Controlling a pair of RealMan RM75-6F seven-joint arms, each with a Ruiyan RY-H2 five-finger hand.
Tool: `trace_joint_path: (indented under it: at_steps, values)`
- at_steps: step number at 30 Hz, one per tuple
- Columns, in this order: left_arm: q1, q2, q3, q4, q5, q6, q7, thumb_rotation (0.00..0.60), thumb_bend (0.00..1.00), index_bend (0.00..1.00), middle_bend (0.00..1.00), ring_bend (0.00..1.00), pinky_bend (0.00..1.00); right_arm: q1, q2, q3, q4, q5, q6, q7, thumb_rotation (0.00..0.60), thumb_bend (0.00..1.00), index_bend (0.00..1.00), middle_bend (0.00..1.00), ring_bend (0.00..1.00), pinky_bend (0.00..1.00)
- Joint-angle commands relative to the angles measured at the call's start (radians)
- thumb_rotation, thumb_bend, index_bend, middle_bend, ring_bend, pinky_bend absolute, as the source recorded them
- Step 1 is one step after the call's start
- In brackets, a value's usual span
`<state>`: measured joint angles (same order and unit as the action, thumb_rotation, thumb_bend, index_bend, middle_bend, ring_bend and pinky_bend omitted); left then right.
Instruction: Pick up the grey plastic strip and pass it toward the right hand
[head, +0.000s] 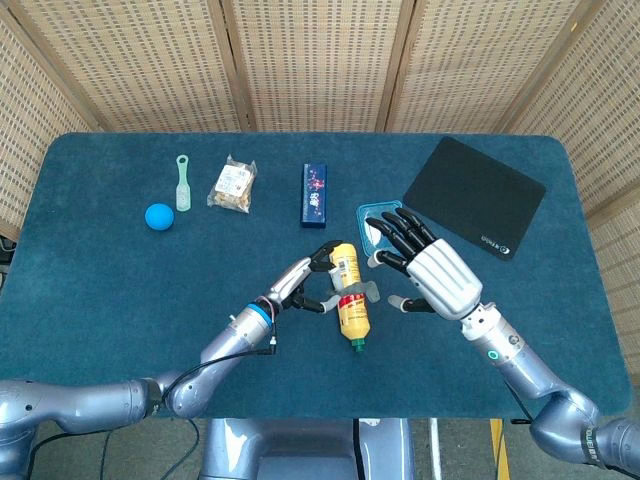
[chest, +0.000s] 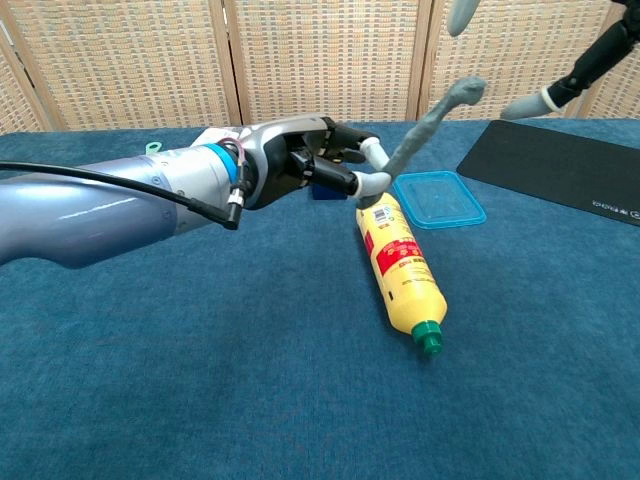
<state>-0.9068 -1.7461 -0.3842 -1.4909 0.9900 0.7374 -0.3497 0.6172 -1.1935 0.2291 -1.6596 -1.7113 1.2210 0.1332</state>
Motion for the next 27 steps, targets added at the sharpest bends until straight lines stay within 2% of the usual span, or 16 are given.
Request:
trace_joint_path:
  at_steps: [1,17,27]
  values:
    - [-0.004,-0.008,-0.001,0.007,-0.009,-0.002,0.001,0.6,0.65,0.74,0.0,0.0,0.0,0.006,-0.005,-0.004,-0.004,0.007,-0.003,-0.008,0.6,0.15,0.45,0.16,0.0,0.0]
    - [-0.003,-0.02,0.006,0.014,0.0,-0.022,-0.015,0.6,0.65,0.74,0.0,0.0,0.0,0.033,-0.039,-0.025,0.0,0.028,-0.008,-0.056,0.6,0.23,0.49,0.18,0.0,0.0]
    - [-0.011,-0.032,0.005,0.012,-0.009,-0.022,0.0,0.6,0.65,0.74,0.0,0.0,0.0,0.042,-0.038,-0.039,-0.002,0.031,-0.004,-0.048,0.6,0.32,0.5,0.19,0.0,0.0]
